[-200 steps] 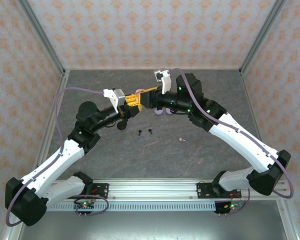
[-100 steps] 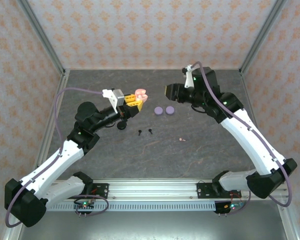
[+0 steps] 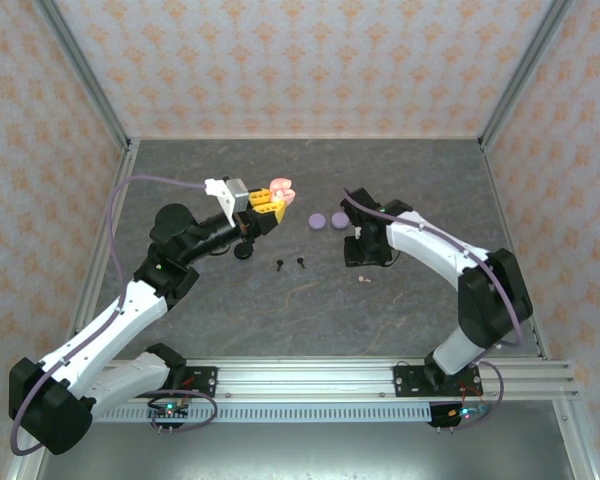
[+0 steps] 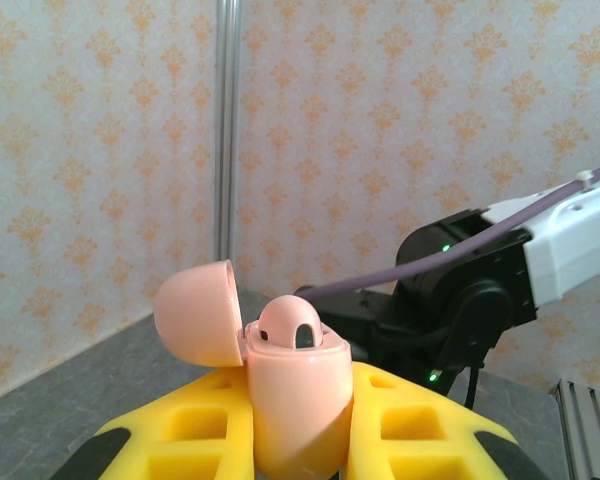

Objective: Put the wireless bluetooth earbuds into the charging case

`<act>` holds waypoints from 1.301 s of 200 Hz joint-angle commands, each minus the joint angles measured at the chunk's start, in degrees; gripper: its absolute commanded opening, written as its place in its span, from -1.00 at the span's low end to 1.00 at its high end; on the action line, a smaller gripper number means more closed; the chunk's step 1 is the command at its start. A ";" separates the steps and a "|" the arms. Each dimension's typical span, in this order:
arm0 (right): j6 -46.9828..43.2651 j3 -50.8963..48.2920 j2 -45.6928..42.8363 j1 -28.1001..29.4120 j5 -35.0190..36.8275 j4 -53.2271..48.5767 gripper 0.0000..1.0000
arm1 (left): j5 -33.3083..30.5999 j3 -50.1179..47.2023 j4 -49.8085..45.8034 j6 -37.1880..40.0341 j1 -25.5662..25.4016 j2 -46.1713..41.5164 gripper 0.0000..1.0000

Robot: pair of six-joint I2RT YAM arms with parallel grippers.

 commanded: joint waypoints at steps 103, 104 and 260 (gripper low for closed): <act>-1.21 -2.59 9.91 -0.07 -1.35 1.94 -0.09 | -0.90 1.19 -1.20 1.90 -0.35 -0.80 -1.00; -1.15 -2.61 9.91 -0.08 -1.39 2.03 -0.09 | -0.90 1.15 -1.20 1.94 -0.35 -0.79 -1.00; 0.06 -4.41 8.76 0.63 -3.42 0.02 -0.21 | -0.98 1.27 -1.82 1.63 -0.34 -0.53 -1.00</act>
